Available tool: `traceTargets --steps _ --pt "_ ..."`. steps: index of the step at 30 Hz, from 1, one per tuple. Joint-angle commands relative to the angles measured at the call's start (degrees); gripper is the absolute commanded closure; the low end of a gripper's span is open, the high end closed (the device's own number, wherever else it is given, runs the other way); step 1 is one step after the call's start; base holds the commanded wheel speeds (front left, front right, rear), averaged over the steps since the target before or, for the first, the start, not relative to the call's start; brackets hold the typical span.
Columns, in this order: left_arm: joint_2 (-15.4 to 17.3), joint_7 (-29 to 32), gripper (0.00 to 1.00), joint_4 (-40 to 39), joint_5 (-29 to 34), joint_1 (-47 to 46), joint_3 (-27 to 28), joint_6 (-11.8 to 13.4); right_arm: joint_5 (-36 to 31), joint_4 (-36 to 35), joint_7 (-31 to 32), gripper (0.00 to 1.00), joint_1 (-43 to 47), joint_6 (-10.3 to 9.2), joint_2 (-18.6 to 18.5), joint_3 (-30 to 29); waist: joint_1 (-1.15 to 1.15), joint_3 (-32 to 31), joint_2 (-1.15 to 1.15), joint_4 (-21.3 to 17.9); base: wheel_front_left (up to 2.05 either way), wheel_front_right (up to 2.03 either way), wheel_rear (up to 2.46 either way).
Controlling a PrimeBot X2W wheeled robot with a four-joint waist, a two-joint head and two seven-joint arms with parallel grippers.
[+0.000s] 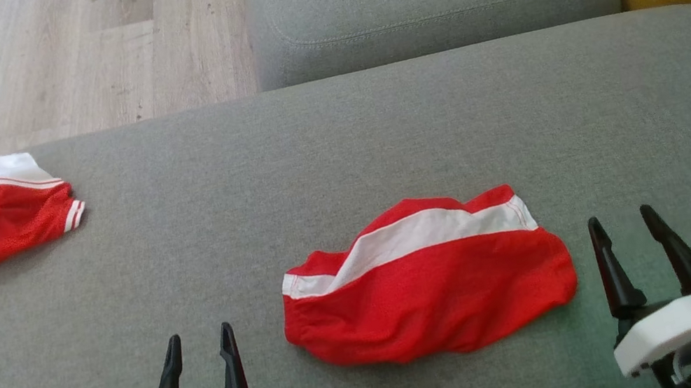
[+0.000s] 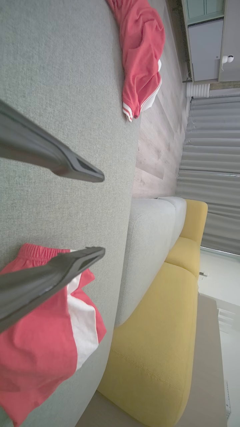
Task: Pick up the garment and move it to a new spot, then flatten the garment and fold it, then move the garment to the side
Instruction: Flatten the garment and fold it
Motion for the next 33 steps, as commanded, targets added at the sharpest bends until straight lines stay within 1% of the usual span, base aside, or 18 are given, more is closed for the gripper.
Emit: traceTargets --steps 1,12,18,21,25,30,31,33 --pt "0.4 -0.7 0.0 -2.1 -0.1 -2.0 2.3 0.4 0.2 -2.2 0.2 0.0 -1.6 0.42 -0.1 1.4 0.0 0.1 0.0 0.0 0.0 0.0 0.0" --pt "0.7 -0.6 0.0 -1.9 -0.2 -2.5 1.9 0.4 0.8 -2.4 0.9 0.0 -2.2 0.42 -0.1 2.0 0.0 0.5 0.0 0.2 0.0 0.0 0.0" --pt "1.4 1.7 0.0 -1.6 0.0 -4.5 0.7 -0.4 0.7 -2.3 1.2 0.0 -2.6 0.42 -0.1 2.1 0.0 1.2 0.0 0.1 0.0 0.0 0.0" --pt "1.7 4.3 0.0 -1.5 -0.1 -6.8 -0.2 -1.3 0.3 -2.5 1.5 0.0 -3.0 0.42 -0.1 1.7 0.0 1.8 0.0 0.1 0.0 0.0 0.0" --pt "1.9 10.3 0.0 -0.6 -1.3 -11.1 -1.7 -3.4 -0.7 -3.0 2.0 0.0 -3.8 0.42 -0.1 1.1 0.0 3.0 0.0 0.5 0.0 0.0 0.0" --pt "0.5 17.7 0.0 1.4 -4.2 -17.1 -2.3 -4.7 -1.8 -3.9 2.8 0.0 -5.2 0.42 -0.1 0.9 0.0 5.8 0.0 0.7 0.0 0.0 0.0" --pt "0.5 17.7 0.0 1.4 -4.2 -17.1 -2.3 -4.7 -1.8 -3.9 2.8 0.0 -5.2 0.42 -0.1 0.9 0.0 5.8 0.0 0.7 0.0 0.0 0.0" --pt "0.0 20.2 0.0 2.7 -5.4 -19.1 -2.4 -5.2 -2.1 -4.3 3.1 0.0 -5.8 0.42 -0.1 1.1 0.0 6.8 0.0 0.6 0.0 0.0 0.0"
